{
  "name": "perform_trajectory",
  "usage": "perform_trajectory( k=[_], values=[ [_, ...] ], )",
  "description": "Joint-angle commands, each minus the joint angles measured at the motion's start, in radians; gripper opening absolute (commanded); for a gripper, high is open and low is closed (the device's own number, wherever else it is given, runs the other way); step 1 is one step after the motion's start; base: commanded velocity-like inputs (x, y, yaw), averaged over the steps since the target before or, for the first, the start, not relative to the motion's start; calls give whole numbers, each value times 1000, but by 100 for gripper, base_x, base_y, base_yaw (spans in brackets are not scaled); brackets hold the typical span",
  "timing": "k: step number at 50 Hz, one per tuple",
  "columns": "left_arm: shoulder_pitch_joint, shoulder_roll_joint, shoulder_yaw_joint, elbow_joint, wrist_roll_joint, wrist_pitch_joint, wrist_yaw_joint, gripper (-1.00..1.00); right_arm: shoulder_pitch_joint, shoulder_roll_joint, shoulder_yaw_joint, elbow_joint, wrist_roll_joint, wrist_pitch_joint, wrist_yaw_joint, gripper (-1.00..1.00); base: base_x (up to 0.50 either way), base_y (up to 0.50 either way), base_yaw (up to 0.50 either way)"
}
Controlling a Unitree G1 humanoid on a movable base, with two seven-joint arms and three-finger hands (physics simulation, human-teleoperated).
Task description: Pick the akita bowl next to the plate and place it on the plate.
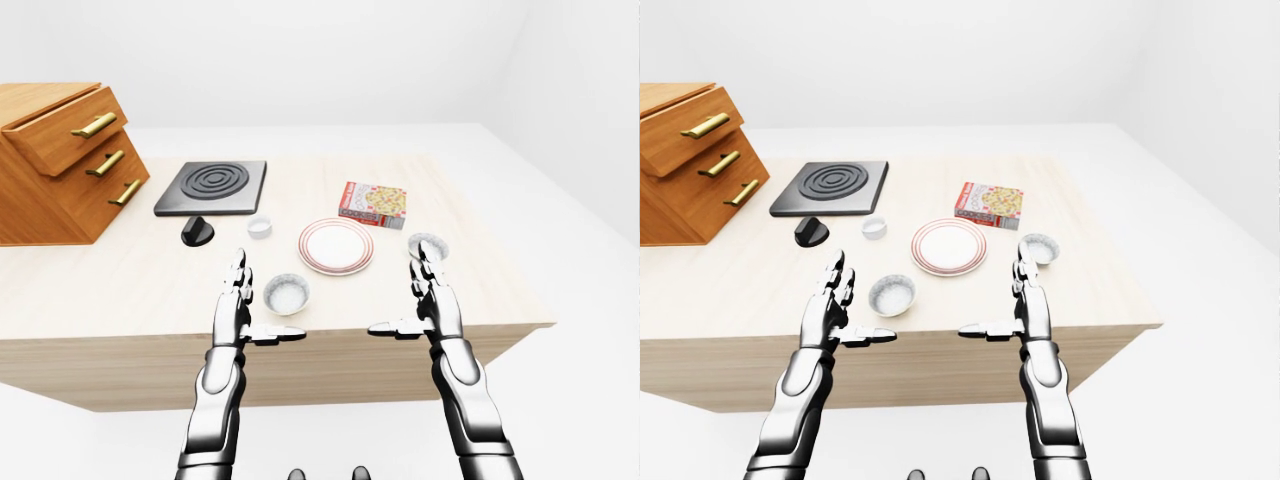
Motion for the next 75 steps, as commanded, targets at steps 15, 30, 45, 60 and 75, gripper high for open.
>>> perform_trajectory(
  k=[15, 30, 45, 60, 75],
  values=[
    [-1, 0, 0, 4, 0, 0, 0, 100, 18, 1, 33, 0, -83, -58, -5, 100, 1, -1, 0],
    [1, 0, 0, -2, -4, 1, -3, 100, 23, 4, 33, -15, -97, -60, -1, 100, 23, 0, 0],
    [-2, 1, 2, 6, -7, -7, -3, 100, 20, 3, 29, -11, -97, -62, -2, 100, 24, 0, 0],
    [3, -1, 0, -17, -6, 7, 1, 100, 21, 3, 29, -15, -95, -62, -2, 100, 24, -1, 0],
    [0, 0, 2, -3, -7, -6, 0, 100, 19, 4, 27, 1, -94, -62, -5, 100, 22, -1, 0]
  ],
)
